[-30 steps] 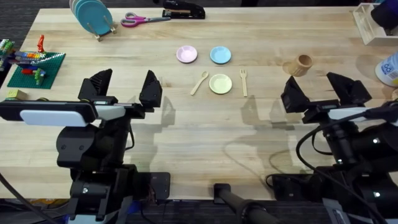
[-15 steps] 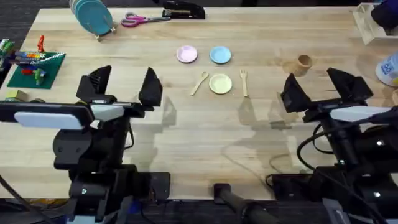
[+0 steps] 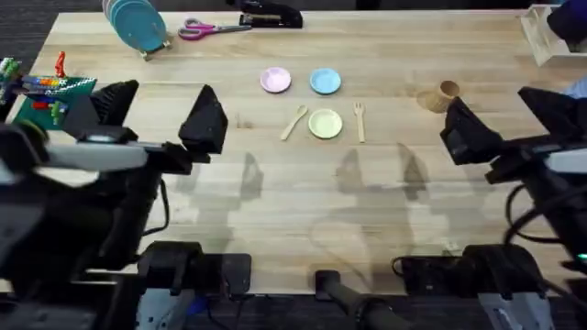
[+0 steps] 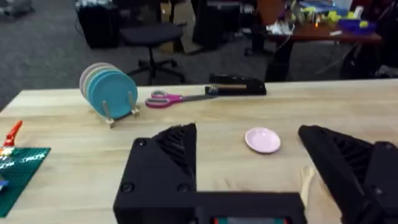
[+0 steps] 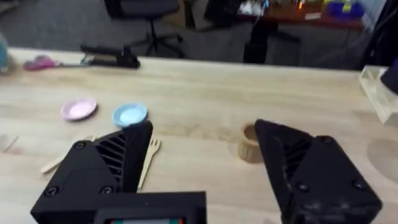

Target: Pick up a utensil and set it on the pink plate, then put the other utensil in the container.

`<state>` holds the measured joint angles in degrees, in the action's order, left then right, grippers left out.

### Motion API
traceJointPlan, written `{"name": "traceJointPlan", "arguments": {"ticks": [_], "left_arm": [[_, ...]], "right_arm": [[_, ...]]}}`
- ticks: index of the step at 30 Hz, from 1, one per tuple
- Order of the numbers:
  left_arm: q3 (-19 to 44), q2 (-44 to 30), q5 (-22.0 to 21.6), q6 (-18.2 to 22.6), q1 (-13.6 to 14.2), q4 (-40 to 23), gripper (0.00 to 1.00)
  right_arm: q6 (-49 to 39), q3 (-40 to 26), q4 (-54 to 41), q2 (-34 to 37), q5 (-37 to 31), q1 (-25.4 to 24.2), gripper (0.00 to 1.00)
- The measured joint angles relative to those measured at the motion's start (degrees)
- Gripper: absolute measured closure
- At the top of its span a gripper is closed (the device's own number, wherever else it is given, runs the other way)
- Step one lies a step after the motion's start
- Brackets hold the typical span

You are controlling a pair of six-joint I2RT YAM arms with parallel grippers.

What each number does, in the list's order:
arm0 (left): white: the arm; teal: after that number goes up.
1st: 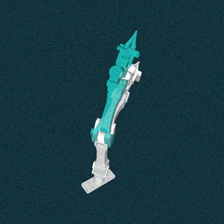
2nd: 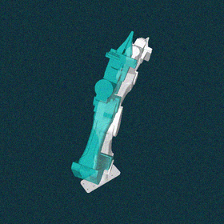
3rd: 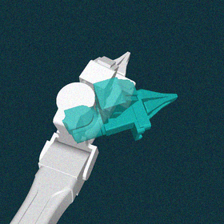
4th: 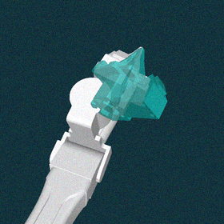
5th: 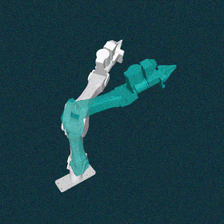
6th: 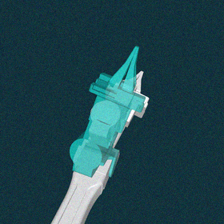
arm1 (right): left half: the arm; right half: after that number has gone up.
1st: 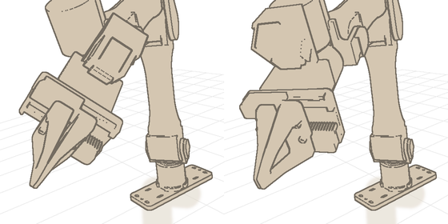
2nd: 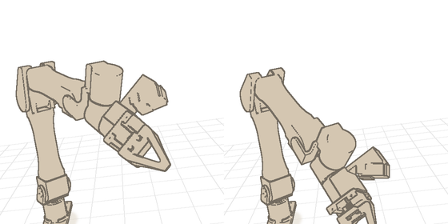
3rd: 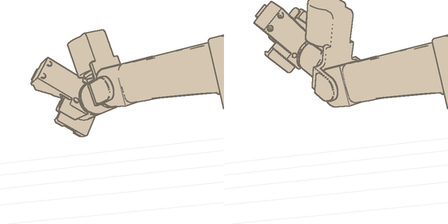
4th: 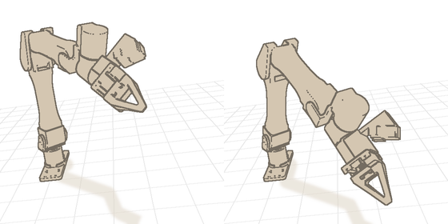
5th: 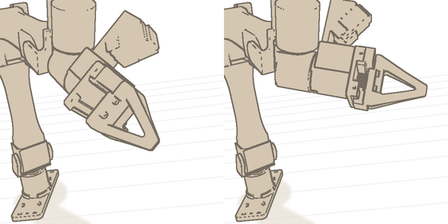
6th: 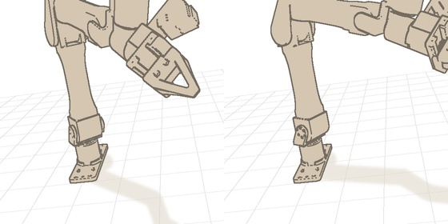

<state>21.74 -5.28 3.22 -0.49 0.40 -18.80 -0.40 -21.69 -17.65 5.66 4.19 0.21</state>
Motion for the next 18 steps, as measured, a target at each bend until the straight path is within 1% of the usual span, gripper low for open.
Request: {"name": "traceJointPlan", "arguments": {"ticks": [5,11,15,18], "left_arm": [[8.73,-8.82,1.84,-0.13,0.00,-8.15,0.008],[20.22,-19.50,3.49,-0.16,0.00,-21.68,0.008],[27.08,-25.83,5.23,2.39,0.00,-30.17,0.008],[30.91,-29.93,6.21,3.67,0.00,-34.66,0.008]], "right_arm": [[0.00,-9.68,-10.50,6.38,0.98,0.00,0.004],[0.00,-21.13,-22.91,15.61,1.75,0.00,0.004],[0.02,-28.02,-29.72,23.18,3.24,0.00,0.004],[-0.04,-32.08,-34.12,28.62,4.17,0.00,0.004]]}}
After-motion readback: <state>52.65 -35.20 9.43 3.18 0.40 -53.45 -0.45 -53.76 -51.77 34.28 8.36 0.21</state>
